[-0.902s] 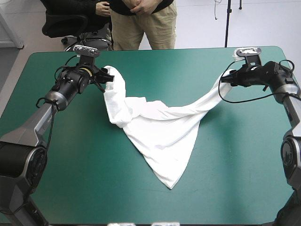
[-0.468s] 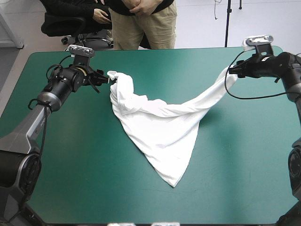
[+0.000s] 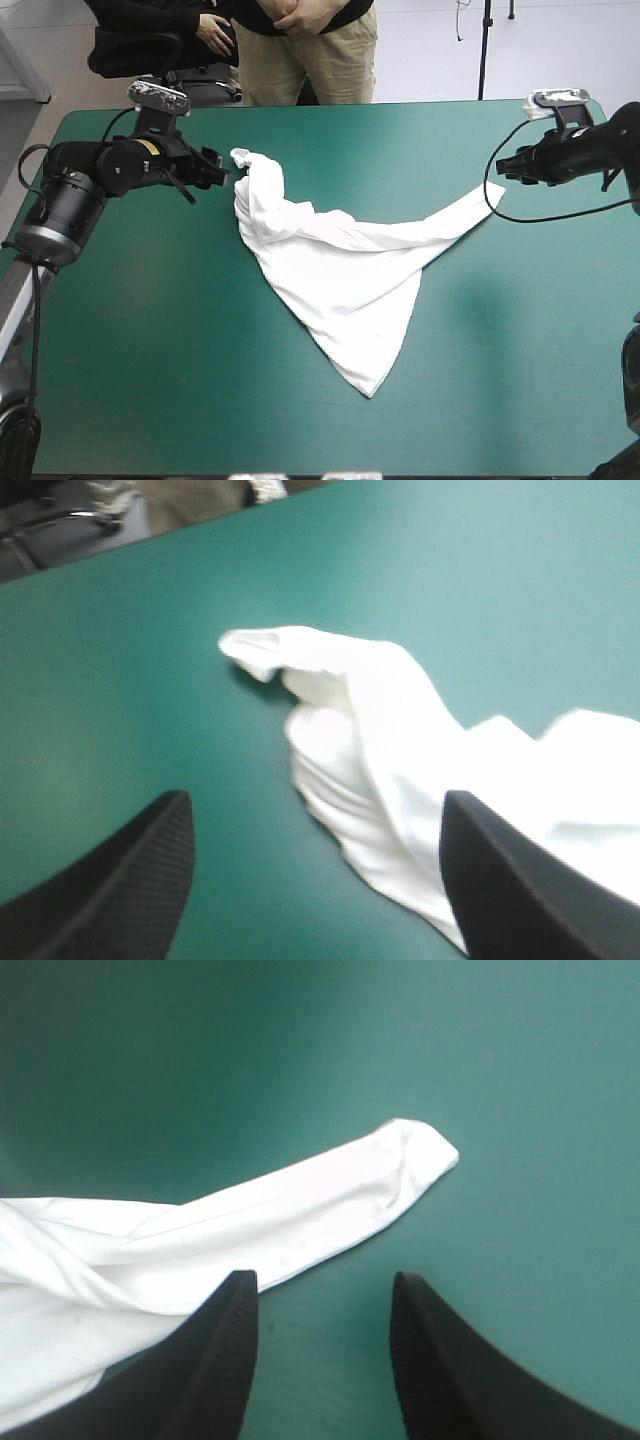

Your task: Fold the cloth

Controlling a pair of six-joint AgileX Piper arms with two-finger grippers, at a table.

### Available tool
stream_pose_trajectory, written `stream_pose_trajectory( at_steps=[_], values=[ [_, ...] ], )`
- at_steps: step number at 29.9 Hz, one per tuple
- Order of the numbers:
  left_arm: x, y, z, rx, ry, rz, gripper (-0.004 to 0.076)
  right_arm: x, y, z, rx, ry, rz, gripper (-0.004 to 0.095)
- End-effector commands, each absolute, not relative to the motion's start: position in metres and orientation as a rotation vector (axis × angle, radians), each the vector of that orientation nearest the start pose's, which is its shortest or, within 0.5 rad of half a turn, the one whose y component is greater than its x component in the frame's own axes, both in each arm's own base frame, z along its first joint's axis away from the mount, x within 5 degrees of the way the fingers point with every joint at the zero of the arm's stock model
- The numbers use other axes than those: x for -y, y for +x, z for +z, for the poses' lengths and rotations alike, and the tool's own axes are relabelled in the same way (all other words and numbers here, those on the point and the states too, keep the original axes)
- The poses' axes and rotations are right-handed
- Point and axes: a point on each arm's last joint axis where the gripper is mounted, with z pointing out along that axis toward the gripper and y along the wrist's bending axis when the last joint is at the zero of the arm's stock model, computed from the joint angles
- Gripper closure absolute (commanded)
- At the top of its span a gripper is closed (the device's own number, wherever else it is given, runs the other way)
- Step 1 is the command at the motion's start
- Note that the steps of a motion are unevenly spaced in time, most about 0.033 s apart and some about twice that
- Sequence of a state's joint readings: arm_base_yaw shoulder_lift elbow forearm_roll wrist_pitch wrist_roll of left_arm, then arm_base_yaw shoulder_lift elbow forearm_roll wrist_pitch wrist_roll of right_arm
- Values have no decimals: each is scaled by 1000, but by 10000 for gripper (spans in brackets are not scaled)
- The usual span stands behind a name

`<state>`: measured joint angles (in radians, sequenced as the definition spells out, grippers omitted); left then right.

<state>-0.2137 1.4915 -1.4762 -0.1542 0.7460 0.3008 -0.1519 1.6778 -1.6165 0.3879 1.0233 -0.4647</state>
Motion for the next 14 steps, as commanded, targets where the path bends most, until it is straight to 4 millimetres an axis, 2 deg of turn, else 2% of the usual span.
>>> stream_pose_trajectory(
  at_steps=[1, 5, 8, 11, 14],
  values=[
    [105, 289, 420, -2120, 669, -319, 252, 21, 343, 407, -2298, -263, 227, 513],
    [146, 256, 406, -2146, 938, -489, 295, 14, 319, 430, -2251, -295, 215, 517],
    [182, 227, 389, -2120, 1180, -558, 295, 11, 301, 445, -2218, -316, 201, 517],
    [218, 189, 367, -2023, 1499, -572, 295, 9, 285, 458, -2186, -327, 181, 517],
    [242, 157, 347, -1932, 1714, -527, 295, 7, 275, 464, -2173, -336, 178, 517]
  ],
)
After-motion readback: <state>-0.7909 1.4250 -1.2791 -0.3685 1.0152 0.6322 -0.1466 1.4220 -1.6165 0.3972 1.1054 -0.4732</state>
